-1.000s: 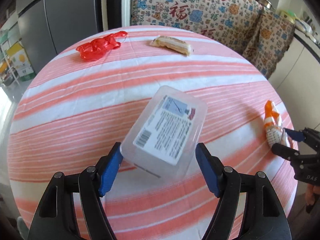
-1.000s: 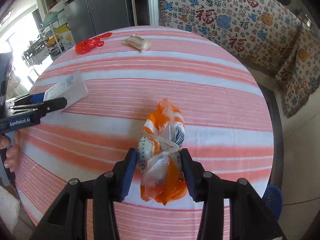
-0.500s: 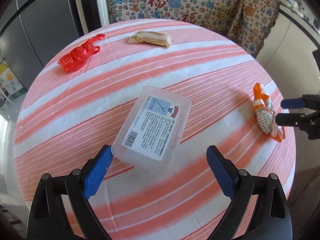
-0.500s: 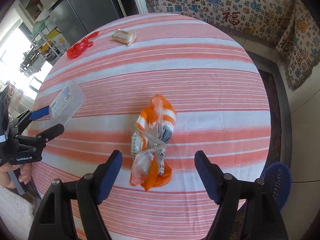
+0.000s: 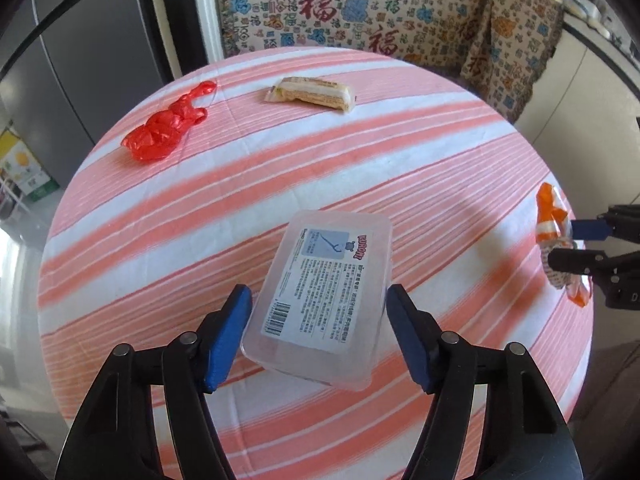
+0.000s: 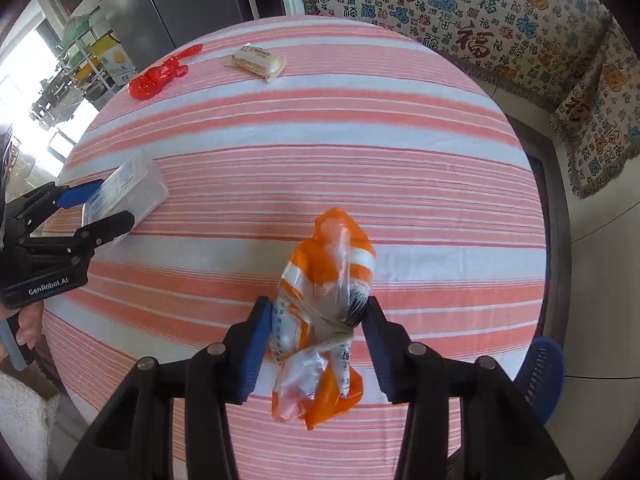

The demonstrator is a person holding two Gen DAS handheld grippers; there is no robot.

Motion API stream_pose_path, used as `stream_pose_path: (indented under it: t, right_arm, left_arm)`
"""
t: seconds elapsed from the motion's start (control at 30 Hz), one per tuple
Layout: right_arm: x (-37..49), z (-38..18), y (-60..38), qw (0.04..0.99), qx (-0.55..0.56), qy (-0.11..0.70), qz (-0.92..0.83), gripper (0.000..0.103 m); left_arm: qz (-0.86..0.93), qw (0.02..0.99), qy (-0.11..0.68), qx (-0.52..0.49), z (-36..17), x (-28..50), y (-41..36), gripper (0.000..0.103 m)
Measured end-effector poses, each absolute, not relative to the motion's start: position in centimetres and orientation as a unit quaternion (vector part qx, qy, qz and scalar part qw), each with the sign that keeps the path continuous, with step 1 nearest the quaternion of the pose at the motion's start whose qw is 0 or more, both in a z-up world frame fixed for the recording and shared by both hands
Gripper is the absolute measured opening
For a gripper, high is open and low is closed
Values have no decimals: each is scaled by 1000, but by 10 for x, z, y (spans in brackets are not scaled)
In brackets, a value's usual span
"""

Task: Collect trash
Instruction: 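Carry the box and snack over the wastebasket and open both tools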

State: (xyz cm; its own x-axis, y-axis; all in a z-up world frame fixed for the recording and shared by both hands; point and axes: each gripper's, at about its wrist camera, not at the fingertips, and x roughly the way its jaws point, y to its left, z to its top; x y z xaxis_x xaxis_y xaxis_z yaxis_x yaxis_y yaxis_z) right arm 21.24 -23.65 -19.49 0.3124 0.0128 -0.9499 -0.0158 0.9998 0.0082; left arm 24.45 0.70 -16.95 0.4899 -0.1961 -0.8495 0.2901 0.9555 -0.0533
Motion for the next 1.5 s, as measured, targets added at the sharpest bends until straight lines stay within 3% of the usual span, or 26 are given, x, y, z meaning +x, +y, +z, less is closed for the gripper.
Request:
stream_pose_path:
  t: [0.3, 0.47, 0.53, 0.6, 0.63, 0.67, 0.87, 1.2, 1.5]
  right_arm:
    - [181, -186, -264, 816, 0, 577, 9, 47]
    - [170, -192, -272, 810, 2, 586, 13, 47]
    - [168, -191, -275, 812, 8, 584, 13, 47]
    - [167, -190, -276, 813, 12, 581, 14, 47]
    - [167, -189, -276, 814, 12, 581, 14, 47]
    - [166, -189, -276, 814, 12, 580, 14, 47]
    - [155, -173, -292, 825, 30, 564, 10, 47]
    - [99, -138, -402, 840, 70, 534, -60, 47]
    - [16, -138, -532, 826, 122, 524, -166, 47]
  left_arm:
    - [-152, 850, 501, 60, -183, 223, -22, 70]
    - [-151, 829, 534, 75, -197, 233, -28, 82]
    - [-154, 830, 531, 75, -193, 239, -30, 82]
    - [-154, 829, 532, 75, -191, 245, -32, 80]
    - [-158, 828, 533, 75, -190, 248, -32, 68]
    - [-167, 825, 536, 69, -190, 249, -33, 64]
    - [-170, 839, 515, 39, -170, 239, -42, 64]
    - [-282, 845, 452, 47, -114, 191, -186, 64]
    - [-374, 805, 458, 46, -135, 165, -347, 64]
